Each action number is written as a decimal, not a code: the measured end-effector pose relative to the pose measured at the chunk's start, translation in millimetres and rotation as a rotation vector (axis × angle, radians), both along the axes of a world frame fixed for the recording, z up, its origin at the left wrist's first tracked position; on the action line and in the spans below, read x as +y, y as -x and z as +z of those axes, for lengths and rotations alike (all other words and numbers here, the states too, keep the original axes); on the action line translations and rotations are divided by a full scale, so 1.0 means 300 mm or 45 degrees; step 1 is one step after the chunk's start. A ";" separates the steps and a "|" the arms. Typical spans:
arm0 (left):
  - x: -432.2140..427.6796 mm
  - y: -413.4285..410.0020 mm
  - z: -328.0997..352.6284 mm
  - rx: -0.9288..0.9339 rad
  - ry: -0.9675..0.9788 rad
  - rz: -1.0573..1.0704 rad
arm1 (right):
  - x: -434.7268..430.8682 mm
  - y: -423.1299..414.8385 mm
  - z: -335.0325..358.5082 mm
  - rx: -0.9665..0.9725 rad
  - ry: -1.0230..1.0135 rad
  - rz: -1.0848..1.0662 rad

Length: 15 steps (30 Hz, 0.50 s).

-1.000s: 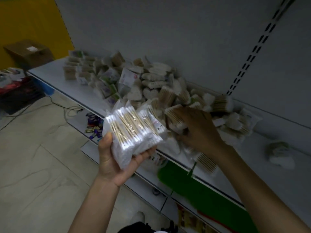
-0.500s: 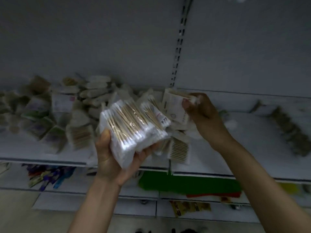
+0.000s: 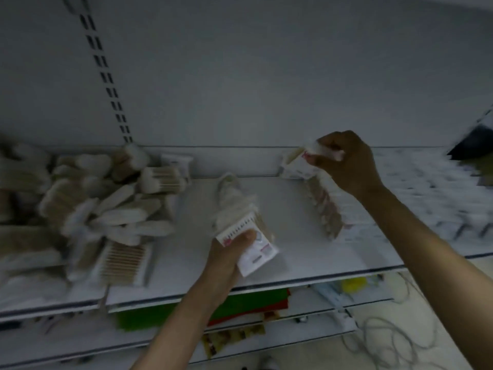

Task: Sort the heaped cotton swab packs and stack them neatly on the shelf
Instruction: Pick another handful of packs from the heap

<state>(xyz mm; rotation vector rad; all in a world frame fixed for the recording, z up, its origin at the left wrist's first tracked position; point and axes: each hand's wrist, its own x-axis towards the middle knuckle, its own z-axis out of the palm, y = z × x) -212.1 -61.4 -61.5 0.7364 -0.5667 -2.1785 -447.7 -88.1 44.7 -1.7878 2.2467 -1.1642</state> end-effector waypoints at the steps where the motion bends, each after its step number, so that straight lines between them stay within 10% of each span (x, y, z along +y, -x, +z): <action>1: 0.001 0.049 -0.016 -0.045 0.019 0.022 | -0.022 0.058 0.002 0.078 -0.040 0.030; 15: -0.013 0.201 -0.152 0.229 -0.043 0.268 | -0.325 0.208 -0.140 1.069 -0.476 0.386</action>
